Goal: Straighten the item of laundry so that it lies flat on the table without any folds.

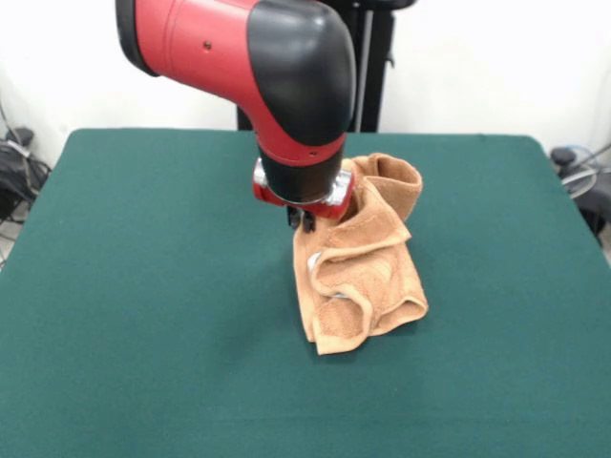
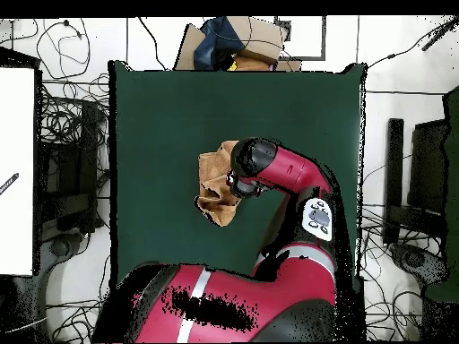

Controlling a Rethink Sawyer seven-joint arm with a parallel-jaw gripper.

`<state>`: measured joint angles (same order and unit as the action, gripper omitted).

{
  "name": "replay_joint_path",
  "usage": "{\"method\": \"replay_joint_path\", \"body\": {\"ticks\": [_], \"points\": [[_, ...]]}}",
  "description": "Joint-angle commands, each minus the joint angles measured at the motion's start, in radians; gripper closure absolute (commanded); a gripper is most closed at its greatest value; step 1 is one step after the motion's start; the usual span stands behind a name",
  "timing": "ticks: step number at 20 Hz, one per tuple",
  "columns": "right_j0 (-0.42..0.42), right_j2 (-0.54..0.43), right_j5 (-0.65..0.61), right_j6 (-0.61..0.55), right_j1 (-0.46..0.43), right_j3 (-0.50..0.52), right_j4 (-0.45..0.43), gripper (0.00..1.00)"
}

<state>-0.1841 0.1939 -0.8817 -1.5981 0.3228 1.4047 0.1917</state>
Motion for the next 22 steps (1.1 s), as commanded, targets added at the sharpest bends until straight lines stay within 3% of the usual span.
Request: {"method": "replay_joint_path", "body": {"ticks": [1,4,11,17,22], "points": [[0.01,-0.111,0.044,-0.085,0.003,0.072,-0.019,1.0],[0.02,-0.116,0.093,-0.122,0.002,0.091,-0.001,1.0],[0.012,-0.115,0.059,-0.111,0.009,0.093,-0.004,1.0],[-0.032,-0.129,0.071,-0.024,0.01,0.096,-0.039,1.0],[-0.086,-0.152,0.007,0.063,-0.015,0.034,-0.066,1.0]]}}
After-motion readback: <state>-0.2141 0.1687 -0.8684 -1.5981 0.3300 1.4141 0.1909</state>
